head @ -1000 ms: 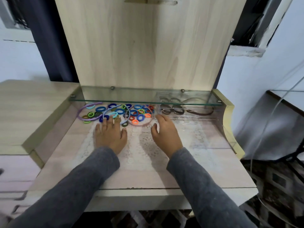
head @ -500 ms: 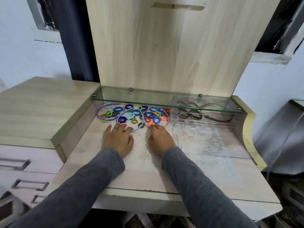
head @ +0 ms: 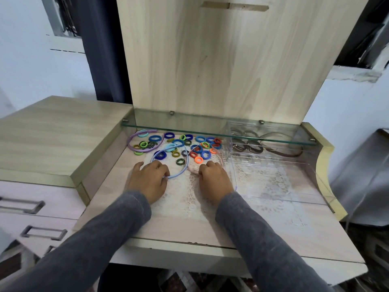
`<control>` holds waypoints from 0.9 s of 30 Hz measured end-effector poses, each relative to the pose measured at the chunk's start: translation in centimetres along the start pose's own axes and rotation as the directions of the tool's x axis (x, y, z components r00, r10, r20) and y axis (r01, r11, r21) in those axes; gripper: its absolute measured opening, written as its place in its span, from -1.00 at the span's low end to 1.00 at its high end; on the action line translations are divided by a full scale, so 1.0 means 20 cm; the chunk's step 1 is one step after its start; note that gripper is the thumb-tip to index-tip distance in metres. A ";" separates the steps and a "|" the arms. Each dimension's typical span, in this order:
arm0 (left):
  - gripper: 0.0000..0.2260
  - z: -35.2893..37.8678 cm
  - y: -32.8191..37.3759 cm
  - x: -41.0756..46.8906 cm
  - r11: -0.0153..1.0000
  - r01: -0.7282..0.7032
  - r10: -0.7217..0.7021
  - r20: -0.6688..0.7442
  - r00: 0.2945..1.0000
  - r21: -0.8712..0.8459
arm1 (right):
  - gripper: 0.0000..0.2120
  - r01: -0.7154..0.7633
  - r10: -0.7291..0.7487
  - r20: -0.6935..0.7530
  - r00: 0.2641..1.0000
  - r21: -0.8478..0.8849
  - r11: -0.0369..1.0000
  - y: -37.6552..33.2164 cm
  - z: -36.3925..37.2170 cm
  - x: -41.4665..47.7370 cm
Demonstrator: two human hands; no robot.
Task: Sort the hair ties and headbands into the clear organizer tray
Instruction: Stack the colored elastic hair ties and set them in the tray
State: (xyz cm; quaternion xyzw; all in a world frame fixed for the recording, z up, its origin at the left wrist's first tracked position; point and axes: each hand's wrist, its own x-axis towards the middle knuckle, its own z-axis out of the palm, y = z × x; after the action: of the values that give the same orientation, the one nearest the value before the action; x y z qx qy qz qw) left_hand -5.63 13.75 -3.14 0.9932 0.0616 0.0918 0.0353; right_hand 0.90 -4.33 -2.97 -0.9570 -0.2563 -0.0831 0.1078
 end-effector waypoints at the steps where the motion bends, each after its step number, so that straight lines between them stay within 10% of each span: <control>1: -0.82 0.00 0.00 0.00 1.000 -0.004 0.004 -0.005 1.000 -0.003 | -0.76 0.006 -0.006 -0.001 1.000 0.006 1.000 0.00 -0.01 0.00; 17: -0.85 -0.25 0.03 0.10 0.699 0.030 -0.218 -0.173 0.960 -0.714 | -0.92 0.058 0.078 -0.239 0.968 0.514 0.856 0.12 -0.30 0.04; 27: -0.85 -0.41 0.14 0.11 0.362 0.075 -0.280 -0.032 0.960 -0.929 | -0.86 -0.200 0.276 0.139 0.951 0.957 0.209 0.04 -0.47 0.05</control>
State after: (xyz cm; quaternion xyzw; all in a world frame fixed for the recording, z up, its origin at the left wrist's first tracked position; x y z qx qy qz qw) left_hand -4.69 11.73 5.59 0.7798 0.1102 0.1975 0.5837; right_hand 1.21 -6.86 6.25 -0.7145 -0.0998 0.0787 0.6880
